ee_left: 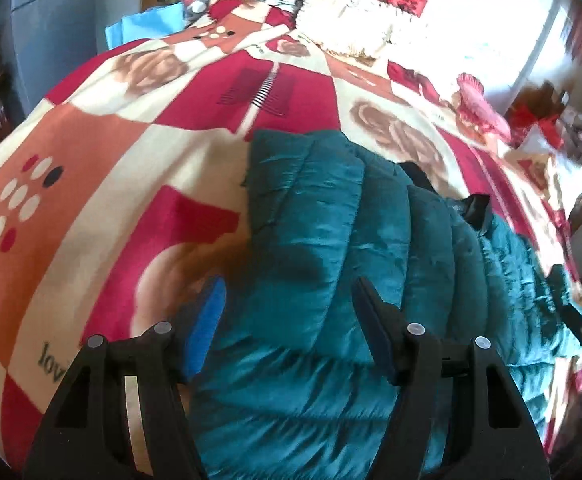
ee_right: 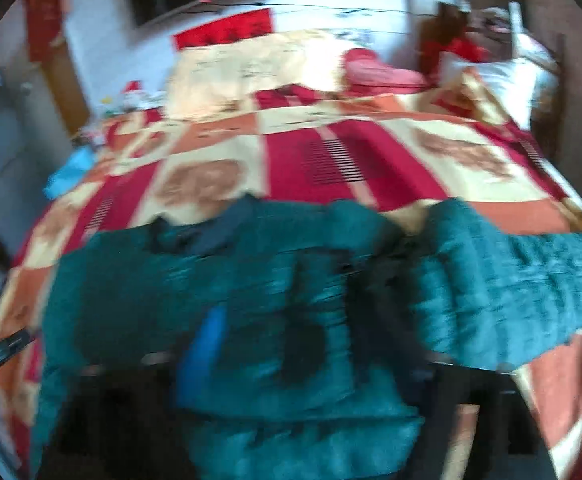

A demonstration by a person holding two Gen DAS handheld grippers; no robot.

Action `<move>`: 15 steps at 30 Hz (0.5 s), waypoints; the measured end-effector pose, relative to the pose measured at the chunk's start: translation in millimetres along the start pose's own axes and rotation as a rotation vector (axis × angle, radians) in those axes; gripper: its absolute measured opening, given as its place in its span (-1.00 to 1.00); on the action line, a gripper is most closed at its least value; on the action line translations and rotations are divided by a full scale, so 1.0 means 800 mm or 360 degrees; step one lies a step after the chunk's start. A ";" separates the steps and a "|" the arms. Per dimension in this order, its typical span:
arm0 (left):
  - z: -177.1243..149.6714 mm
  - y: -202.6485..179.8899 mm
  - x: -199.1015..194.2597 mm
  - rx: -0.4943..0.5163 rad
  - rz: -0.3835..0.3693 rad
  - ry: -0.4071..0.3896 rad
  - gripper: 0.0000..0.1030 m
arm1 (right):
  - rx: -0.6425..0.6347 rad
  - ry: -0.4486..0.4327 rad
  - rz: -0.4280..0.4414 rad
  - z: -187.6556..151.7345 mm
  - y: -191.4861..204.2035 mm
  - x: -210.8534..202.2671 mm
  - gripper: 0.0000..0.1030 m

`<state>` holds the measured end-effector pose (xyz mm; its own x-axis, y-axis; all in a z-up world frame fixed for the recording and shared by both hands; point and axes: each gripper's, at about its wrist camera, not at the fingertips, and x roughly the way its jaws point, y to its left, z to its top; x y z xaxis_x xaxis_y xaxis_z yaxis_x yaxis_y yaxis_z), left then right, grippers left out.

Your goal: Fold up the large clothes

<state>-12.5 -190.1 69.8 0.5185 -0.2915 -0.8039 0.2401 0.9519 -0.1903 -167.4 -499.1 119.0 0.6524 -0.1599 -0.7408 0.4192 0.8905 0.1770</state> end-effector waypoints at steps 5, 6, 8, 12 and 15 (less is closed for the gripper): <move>-0.002 -0.029 0.034 0.0146 0.0156 0.0015 0.34 | -0.0092 0.0204 -0.0027 -0.016 0.028 0.048 0.41; -0.003 -0.031 0.037 0.0163 0.0173 0.0006 0.41 | -0.0106 0.0205 -0.0069 -0.017 0.028 0.059 0.28; -0.005 -0.034 0.045 0.0194 0.0202 -0.0012 0.49 | -0.0095 0.0232 -0.0167 -0.013 0.022 0.086 0.21; -0.007 -0.030 0.052 0.0158 0.0179 -0.0013 0.52 | -0.0062 0.0262 -0.0278 -0.001 0.010 0.125 0.20; -0.007 -0.031 0.052 0.0167 0.0192 -0.0010 0.52 | -0.0049 0.0252 -0.0271 0.006 0.009 0.117 0.20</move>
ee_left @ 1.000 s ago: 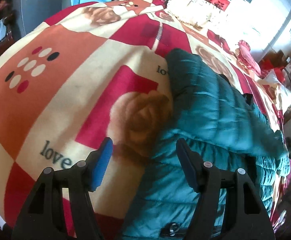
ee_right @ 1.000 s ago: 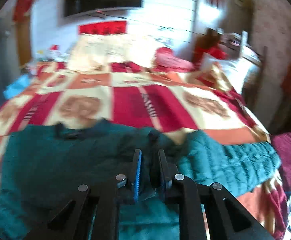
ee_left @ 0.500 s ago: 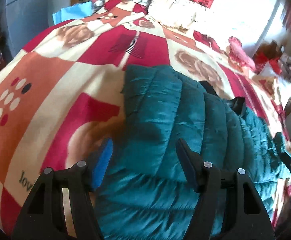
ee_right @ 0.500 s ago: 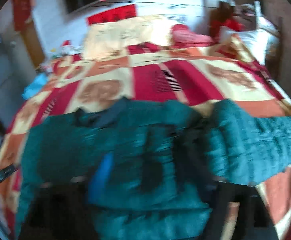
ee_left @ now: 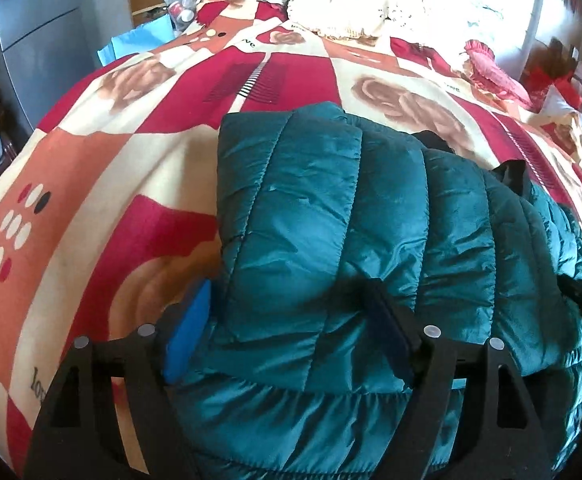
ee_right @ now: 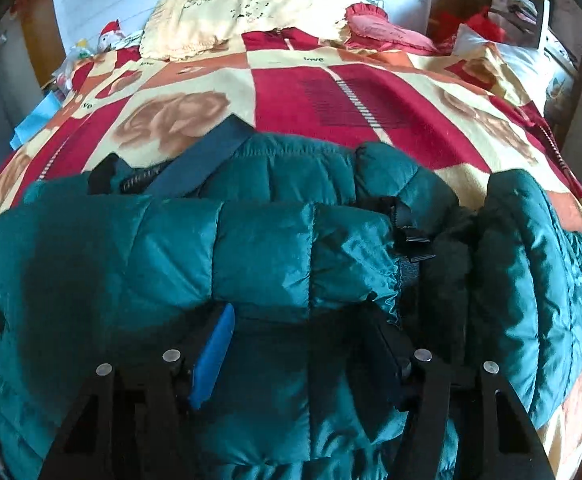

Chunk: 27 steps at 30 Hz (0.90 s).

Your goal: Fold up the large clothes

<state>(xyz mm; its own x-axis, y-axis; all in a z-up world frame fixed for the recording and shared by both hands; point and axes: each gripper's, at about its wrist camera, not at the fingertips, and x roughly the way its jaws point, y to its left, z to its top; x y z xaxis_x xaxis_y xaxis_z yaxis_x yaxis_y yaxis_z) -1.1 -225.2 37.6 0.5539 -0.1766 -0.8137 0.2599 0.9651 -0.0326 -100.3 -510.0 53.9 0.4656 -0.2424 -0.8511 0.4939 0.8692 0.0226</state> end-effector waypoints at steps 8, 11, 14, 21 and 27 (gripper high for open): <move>-0.001 -0.002 -0.001 0.0000 0.0008 -0.0010 0.52 | -0.0051 -0.0148 0.0127 -0.034 -0.002 -0.081 0.26; -0.003 -0.002 -0.005 -0.0003 0.0009 -0.0004 0.52 | -0.0092 -0.0064 0.0034 -0.046 0.003 -0.060 0.31; -0.004 0.000 -0.018 -0.0015 -0.0015 0.0022 0.52 | -0.0068 0.0068 0.0054 -0.051 -0.001 -0.026 0.31; -0.012 -0.011 -0.065 0.0019 -0.0106 -0.0048 0.52 | -0.0053 -0.0066 0.0093 -0.055 -0.007 -0.079 0.31; -0.020 -0.034 -0.092 0.0025 -0.0216 -0.0071 0.52 | -0.0057 -0.0120 0.0048 -0.063 -0.013 -0.113 0.31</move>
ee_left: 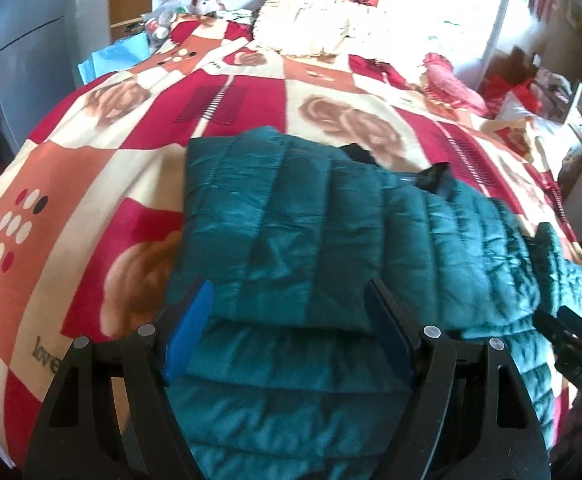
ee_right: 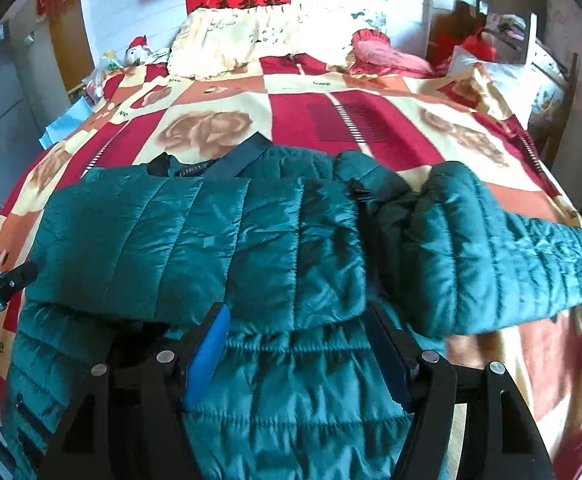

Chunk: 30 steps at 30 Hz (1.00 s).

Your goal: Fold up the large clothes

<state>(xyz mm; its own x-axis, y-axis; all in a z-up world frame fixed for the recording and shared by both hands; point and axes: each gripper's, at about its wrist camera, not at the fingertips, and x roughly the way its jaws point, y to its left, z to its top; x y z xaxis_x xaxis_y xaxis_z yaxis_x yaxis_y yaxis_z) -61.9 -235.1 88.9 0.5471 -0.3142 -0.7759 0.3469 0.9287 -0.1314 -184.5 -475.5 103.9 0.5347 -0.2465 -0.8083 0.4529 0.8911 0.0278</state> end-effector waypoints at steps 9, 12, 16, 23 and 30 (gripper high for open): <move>-0.019 -0.034 0.001 0.0010 -0.0097 0.0068 0.52 | 0.0048 -0.0008 0.0020 -0.013 -0.016 -0.020 0.32; -0.022 -0.042 0.002 0.0007 -0.0112 0.0091 0.52 | 0.0063 -0.0022 0.0011 -0.014 -0.025 -0.023 0.32; -0.023 -0.050 0.004 0.0015 -0.0112 0.0095 0.52 | 0.0126 -0.0028 0.0018 -0.015 -0.046 -0.026 0.33; -0.027 -0.063 0.008 0.0029 -0.0120 0.0106 0.52 | 0.0190 -0.0040 -0.0004 -0.018 -0.082 -0.031 0.40; -0.028 -0.074 0.014 0.0035 -0.0125 0.0123 0.52 | 0.0265 -0.0048 0.0009 -0.022 -0.122 -0.033 0.60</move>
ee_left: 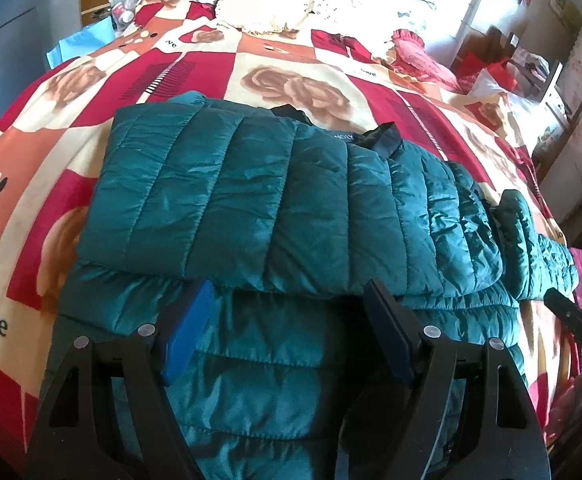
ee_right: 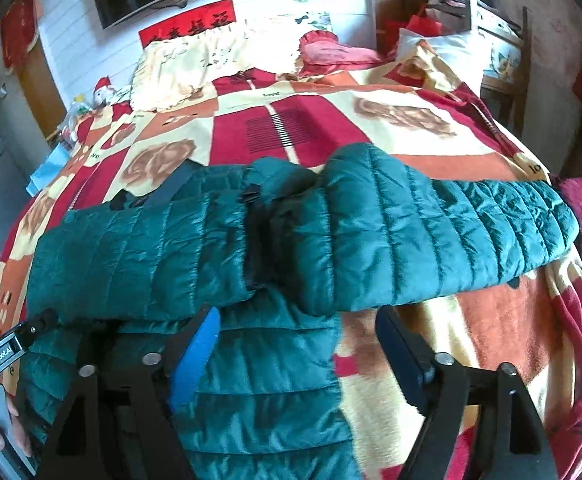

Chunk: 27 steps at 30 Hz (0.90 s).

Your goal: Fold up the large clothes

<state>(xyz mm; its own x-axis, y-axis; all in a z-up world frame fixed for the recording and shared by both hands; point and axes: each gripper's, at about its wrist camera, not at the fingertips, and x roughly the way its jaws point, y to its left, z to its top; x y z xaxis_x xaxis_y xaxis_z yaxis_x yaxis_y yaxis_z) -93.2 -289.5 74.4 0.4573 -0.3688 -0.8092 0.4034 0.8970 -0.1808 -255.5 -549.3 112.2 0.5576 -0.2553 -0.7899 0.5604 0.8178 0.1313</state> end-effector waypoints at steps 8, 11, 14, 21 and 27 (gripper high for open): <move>0.004 -0.002 0.002 -0.0004 0.0006 -0.0018 0.52 | 0.0083 0.0006 -0.0086 0.005 -0.053 0.001 0.60; 0.009 0.004 0.003 -0.0027 0.0007 -0.0030 0.52 | 0.0137 0.0020 -0.0155 0.007 -0.083 0.004 0.60; 0.013 0.009 0.005 -0.0040 0.0013 -0.0035 0.52 | 0.0204 0.0034 -0.0241 0.009 -0.115 0.011 0.60; 0.017 0.020 0.015 -0.0045 0.0056 -0.0032 0.52 | 0.0354 0.0050 -0.0360 0.009 -0.172 0.020 0.60; 0.021 0.032 0.019 -0.0073 0.0077 -0.0039 0.52 | 0.0443 0.0055 -0.0423 0.010 -0.204 0.028 0.60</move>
<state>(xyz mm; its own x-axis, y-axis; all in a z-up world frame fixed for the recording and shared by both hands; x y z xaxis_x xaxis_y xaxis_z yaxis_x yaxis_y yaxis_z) -62.5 -276.1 67.1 0.4951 -0.3300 -0.8037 0.3439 0.9239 -0.1676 -330.1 -692.5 78.0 0.3519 -0.4181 -0.8374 0.8301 0.5528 0.0729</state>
